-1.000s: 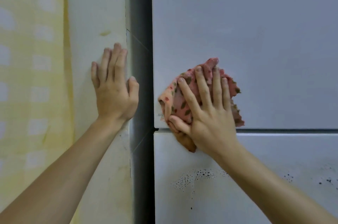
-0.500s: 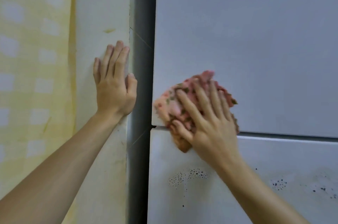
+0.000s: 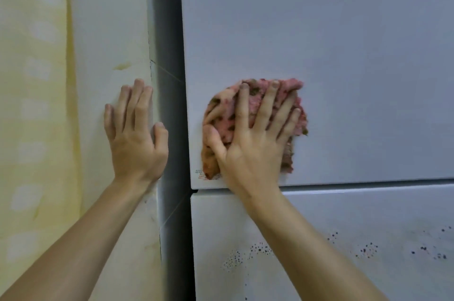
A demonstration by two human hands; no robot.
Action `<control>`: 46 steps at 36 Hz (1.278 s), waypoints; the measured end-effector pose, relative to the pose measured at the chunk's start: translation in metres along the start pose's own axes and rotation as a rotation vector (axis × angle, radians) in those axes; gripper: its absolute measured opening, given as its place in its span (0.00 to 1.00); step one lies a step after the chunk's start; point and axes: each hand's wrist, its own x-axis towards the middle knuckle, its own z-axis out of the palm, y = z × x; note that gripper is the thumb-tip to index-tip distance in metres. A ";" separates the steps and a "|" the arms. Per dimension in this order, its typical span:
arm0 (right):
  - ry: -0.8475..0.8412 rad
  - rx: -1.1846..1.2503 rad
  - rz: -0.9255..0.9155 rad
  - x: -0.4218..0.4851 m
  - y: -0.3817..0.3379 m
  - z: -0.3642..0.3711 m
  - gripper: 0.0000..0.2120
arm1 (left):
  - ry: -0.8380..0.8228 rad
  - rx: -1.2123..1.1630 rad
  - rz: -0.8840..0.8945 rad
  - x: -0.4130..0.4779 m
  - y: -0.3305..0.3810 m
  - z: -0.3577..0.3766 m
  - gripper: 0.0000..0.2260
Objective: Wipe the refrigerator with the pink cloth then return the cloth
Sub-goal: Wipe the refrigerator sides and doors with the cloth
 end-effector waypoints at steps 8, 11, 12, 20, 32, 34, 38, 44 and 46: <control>-0.060 0.080 -0.341 -0.005 0.004 0.001 0.31 | -0.023 0.003 0.010 0.004 -0.004 -0.004 0.29; -0.067 0.081 -0.423 -0.001 0.028 -0.002 0.29 | -0.005 -0.002 0.008 0.010 -0.005 -0.006 0.29; -0.044 0.087 -0.414 0.002 0.039 -0.003 0.29 | 0.005 0.005 0.019 0.013 -0.005 -0.007 0.28; 0.166 0.161 0.051 0.025 0.082 -0.007 0.27 | 0.020 -0.067 0.039 0.035 -0.011 -0.008 0.25; 0.103 0.104 -0.123 0.091 -0.045 0.018 0.30 | 0.027 -0.033 0.064 0.036 -0.016 -0.003 0.26; 0.057 0.127 -0.223 0.087 -0.046 0.018 0.31 | 0.021 -0.025 0.073 0.039 -0.017 -0.006 0.28; 0.001 0.165 -0.447 0.071 -0.023 0.012 0.27 | 0.044 -0.011 0.073 0.050 -0.014 -0.008 0.22; 0.015 0.129 -0.400 0.044 0.034 0.000 0.28 | 0.056 -0.005 0.029 0.064 -0.002 -0.004 0.25; 0.086 0.118 -0.310 0.049 0.063 -0.006 0.28 | 0.047 -0.025 0.044 0.065 -0.005 -0.003 0.26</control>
